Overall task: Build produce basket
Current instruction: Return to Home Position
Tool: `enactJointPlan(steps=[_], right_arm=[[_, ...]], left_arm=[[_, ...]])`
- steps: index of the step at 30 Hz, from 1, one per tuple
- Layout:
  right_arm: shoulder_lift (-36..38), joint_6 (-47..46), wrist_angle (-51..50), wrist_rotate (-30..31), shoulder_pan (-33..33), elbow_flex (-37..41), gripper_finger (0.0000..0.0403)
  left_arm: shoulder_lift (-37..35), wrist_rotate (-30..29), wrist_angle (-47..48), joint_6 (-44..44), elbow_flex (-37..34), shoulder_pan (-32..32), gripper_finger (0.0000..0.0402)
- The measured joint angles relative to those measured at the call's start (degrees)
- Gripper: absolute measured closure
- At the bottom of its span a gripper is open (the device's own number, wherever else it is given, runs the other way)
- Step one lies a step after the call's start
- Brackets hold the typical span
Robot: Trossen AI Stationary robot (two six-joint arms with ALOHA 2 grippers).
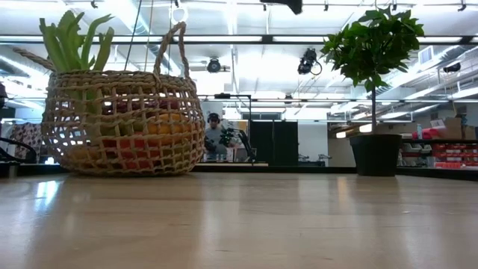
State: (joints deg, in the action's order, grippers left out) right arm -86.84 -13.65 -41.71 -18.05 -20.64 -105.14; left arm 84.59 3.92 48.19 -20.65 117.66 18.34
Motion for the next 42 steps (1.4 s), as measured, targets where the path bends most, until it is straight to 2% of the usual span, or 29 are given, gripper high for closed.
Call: enactJointPlan(steps=[2,7,12,17,22,24,27,30,37,42], right_arm=[[3.93,-1.4,3.51,0.03,0.0,6.52,0.0113],[15.28,-8.33,18.62,1.13,-0.85,24.93,0.0173],[25.41,-15.86,26.86,3.64,-1.44,40.6,0.0215],[34.17,-19.27,28.17,4.07,-1.39,49.18,0.0252],[42.09,-19.18,27.96,7.71,-1.75,53.91,0.0304],[44.9,-18.91,28.03,8.14,-2.23,55.61,0.0328],[48.9,-19.83,28.29,8.08,-2.77,58.79,0.0368],[52.78,-23.11,30.88,7.64,-2.8,62.91,0.0395],[58.79,-32.58,38.07,8.43,-2.8,71.94,0.0385],[60.51,-30.64,38.0,10.5,-2.8,75.22,0.0397]], left_arm=[[-0.03,0.0,-0.65,0.0,-0.01,-1.24,0.0391],[-0.5,-2.01,0.9,0.47,0.01,-4.66,0.0397],[-2.09,-9.11,4.76,1.43,0.06,-9.63,0.0398],[-2.38,-15.97,7.52,2.91,-0.03,-13.77,0.04],[-2.6,-17.08,8.62,0.42,-0.07,-16.46,0.04],[-2.72,-17.07,8.39,-0.97,-2.24,-18.38,0.04],[-4.87,-17.97,8.12,-3.54,-8.31,-21.37,0.0401],[-10.98,-21.02,3.4,-5.77,-17.07,-23.69,0.0401],[-29.84,-21.66,-14.41,-6.82,-40.4,-26.41,0.0401],[-43.57,-22.36,-28.07,-8.84,-56.66,-26.88,0.0401]])
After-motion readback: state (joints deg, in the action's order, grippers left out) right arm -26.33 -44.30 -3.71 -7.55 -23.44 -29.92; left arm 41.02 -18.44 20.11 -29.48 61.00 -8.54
